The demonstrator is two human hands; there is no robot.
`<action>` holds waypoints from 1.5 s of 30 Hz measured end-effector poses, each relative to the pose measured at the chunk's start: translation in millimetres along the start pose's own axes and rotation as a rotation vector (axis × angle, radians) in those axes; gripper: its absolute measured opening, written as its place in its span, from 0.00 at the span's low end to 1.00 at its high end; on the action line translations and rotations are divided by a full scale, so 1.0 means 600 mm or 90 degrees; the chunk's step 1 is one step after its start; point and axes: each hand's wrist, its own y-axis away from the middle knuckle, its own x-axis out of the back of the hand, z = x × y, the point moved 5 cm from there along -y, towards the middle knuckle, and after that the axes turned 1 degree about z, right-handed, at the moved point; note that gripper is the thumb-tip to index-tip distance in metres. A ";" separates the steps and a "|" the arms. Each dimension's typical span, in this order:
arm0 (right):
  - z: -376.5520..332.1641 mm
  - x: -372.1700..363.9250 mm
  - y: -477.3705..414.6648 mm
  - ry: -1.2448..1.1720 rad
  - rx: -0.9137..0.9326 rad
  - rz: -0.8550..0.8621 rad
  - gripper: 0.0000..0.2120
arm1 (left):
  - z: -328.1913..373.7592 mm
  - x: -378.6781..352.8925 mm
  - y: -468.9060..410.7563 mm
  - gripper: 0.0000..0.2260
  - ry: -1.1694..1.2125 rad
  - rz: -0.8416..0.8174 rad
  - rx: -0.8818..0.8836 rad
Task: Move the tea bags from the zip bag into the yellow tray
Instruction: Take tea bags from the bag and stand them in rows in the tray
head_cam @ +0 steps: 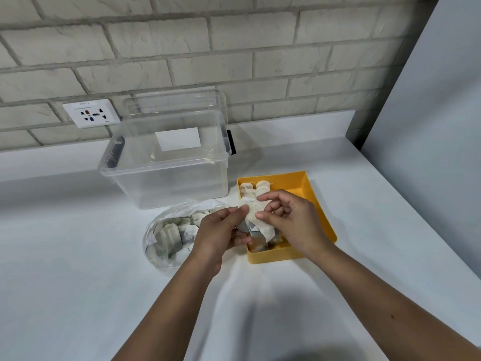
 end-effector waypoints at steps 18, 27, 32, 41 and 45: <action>0.005 0.068 -0.028 0.225 -0.056 -0.098 0.03 | 0.014 0.022 -0.012 0.03 0.012 0.042 -0.041; 0.072 0.035 -0.016 0.272 -0.224 -0.251 0.03 | -0.006 0.018 -0.014 0.06 -0.042 0.036 -0.045; 0.097 0.023 -0.021 0.311 -0.235 -0.195 0.04 | -0.011 0.017 -0.019 0.07 -0.053 0.028 -0.036; 0.100 0.024 -0.021 0.303 -0.255 -0.225 0.20 | -0.015 0.023 -0.026 0.05 -0.026 0.028 -0.027; 0.103 0.013 -0.023 0.312 -0.237 -0.232 0.24 | -0.019 0.023 -0.030 0.04 -0.027 0.034 -0.016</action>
